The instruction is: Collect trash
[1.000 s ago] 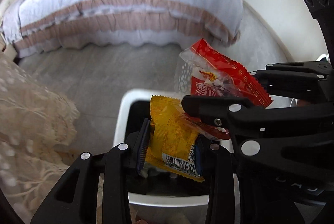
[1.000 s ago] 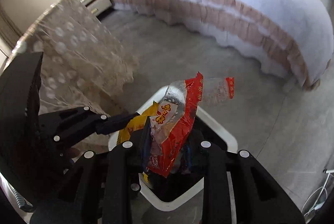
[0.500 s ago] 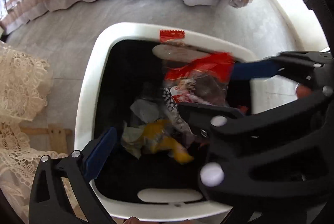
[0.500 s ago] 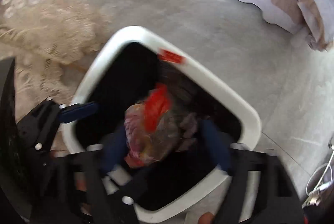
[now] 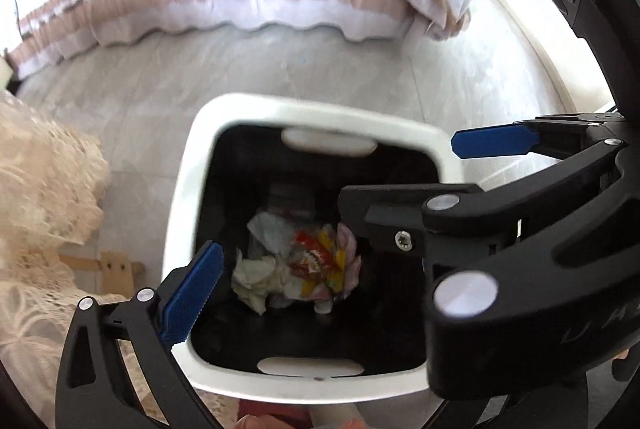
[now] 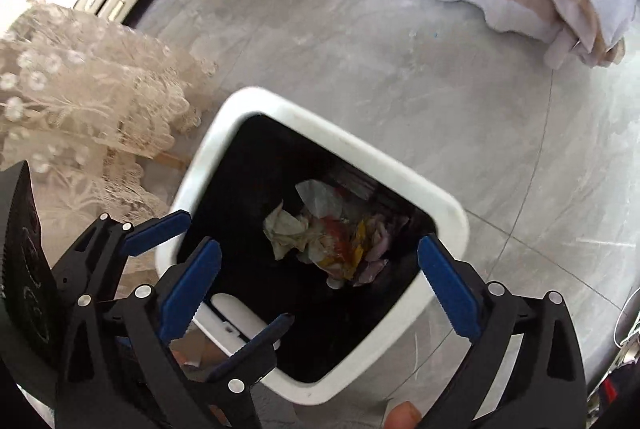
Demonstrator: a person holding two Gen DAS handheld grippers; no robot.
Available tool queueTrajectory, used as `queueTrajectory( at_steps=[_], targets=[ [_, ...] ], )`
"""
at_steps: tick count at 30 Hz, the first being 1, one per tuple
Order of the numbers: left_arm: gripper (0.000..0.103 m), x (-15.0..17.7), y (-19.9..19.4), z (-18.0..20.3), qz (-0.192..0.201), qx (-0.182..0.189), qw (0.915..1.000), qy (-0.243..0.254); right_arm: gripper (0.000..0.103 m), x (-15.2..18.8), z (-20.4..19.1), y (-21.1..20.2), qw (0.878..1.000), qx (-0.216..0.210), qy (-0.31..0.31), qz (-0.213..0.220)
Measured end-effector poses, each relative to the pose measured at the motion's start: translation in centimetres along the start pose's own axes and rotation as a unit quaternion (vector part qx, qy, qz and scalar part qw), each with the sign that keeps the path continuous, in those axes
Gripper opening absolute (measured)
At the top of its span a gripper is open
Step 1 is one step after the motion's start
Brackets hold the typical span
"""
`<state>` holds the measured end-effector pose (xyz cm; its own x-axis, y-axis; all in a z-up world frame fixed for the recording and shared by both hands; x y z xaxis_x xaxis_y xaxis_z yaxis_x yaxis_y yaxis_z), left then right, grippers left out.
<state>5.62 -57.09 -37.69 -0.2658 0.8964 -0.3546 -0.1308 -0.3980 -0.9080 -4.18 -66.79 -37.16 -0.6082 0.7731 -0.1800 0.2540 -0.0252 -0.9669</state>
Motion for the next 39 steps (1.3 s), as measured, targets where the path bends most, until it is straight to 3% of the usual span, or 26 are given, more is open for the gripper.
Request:
queueTrajectory(
  at_steps=[6, 12, 18, 23, 27, 33, 35, 39],
  targets=[
    [0.098, -0.9, -5.0, 1.8, 0.061, -0.029, 0.9975, 0.022, 0.098, 0.3, -1.5, -5.5, 0.997, 0.006, -0.012, 0.078],
    [0.098, -1.5, -11.5, 3.3, 0.142, -0.064, 0.9872, 0.033, 0.098, 0.4, -4.2, -12.1, 0.982, 0.016, -0.046, 0.183],
    [0.098, -0.4, -19.5, 3.4, 0.227, -0.109, 0.9677, 0.013, 0.098, 1.7, -8.0, -19.7, 0.952, 0.002, -0.103, 0.290],
    [0.098, 2.1, -25.5, 2.1, 0.279, -0.146, 0.9488, -0.027, 0.098, 4.4, -12.9, -24.3, 0.907, 0.036, -0.180, 0.378],
    [0.098, 5.0, -29.8, 0.9, 0.317, -0.184, 0.9288, -0.056, 0.098, 6.4, -16.7, -27.0, 0.874, 0.022, -0.219, 0.434],
    [0.098, 10.0, -36.3, -1.2, 0.372, -0.256, 0.8853, -0.112, 0.098, 9.1, -22.5, -29.5, 0.823, -0.021, -0.266, 0.501],
    [0.098, 11.9, -38.2, -2.1, 0.381, -0.285, 0.8687, -0.138, 0.098, 9.8, -24.5, -30.0, 0.812, -0.040, -0.284, 0.509],
    [0.098, 16.9, -42.2, -4.7, 0.405, -0.332, 0.8295, -0.193, 0.098, 10.8, -28.6, -30.8, 0.801, -0.083, -0.306, 0.507]
  ],
)
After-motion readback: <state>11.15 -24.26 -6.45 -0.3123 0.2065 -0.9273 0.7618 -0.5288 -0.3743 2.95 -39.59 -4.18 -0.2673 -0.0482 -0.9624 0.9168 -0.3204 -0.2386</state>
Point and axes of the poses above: each gripper's, at about its wrist camera, not at the fingertips, and y roughly the way its jaws point, z to its right, x to its underside, the point moved 2 cm from there along y, roughly the way its jaws point, and after that the axes turned 5 degrees about x, right-handed, at the moved point
